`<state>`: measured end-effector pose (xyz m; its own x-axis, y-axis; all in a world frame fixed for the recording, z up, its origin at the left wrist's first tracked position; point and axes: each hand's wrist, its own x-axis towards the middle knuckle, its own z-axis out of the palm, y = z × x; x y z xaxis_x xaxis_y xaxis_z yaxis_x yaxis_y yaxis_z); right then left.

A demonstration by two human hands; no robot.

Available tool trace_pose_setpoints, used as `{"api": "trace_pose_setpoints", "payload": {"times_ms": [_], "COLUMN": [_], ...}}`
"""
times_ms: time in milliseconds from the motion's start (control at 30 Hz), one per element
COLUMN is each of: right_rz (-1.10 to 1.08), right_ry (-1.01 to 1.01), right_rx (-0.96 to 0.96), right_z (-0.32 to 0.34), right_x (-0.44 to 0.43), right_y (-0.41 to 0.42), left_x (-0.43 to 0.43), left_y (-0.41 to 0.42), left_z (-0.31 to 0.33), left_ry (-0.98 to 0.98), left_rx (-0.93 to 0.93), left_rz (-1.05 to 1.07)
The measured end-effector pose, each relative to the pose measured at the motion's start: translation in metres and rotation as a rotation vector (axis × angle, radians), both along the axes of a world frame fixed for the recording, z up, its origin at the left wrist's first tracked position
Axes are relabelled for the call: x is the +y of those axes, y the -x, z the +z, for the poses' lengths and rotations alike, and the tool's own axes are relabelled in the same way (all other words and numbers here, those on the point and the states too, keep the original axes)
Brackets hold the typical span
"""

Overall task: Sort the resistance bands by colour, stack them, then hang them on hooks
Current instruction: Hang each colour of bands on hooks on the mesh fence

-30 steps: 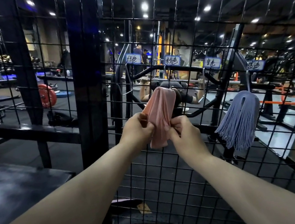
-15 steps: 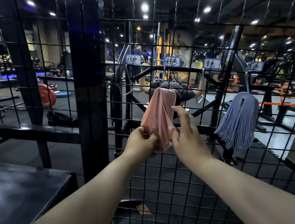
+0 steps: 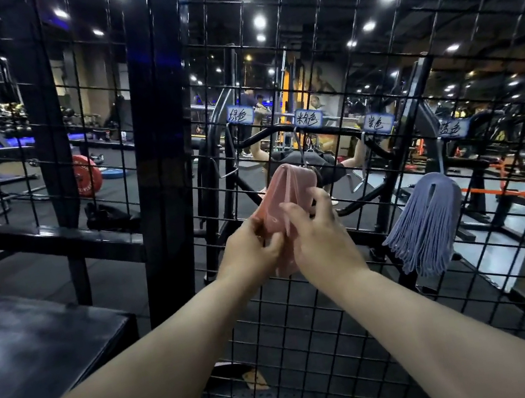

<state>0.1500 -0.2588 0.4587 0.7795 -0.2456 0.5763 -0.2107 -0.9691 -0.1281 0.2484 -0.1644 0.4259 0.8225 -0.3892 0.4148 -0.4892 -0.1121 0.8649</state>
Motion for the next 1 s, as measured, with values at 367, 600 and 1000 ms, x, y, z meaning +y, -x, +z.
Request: {"api": "trace_pose_setpoints", "payload": {"times_ms": [367,600,1000], "right_rz": [0.064,-0.136,-0.072], "right_ry": [-0.067,-0.266,-0.201], "right_rx": [-0.204,-0.202,-0.230], "right_z": [0.015,0.036,0.037], "right_x": [0.001,0.003,-0.002], "right_y": [-0.008,-0.024,-0.023], "left_x": [-0.003,-0.005,-0.005], "left_y": [-0.002,-0.009,-0.005], "left_z": [0.013,0.017,0.017], "left_ry": [0.047,-0.027,-0.162], "left_rx": [0.060,-0.033,-0.157], "left_rz": [0.035,0.052,0.147]}}
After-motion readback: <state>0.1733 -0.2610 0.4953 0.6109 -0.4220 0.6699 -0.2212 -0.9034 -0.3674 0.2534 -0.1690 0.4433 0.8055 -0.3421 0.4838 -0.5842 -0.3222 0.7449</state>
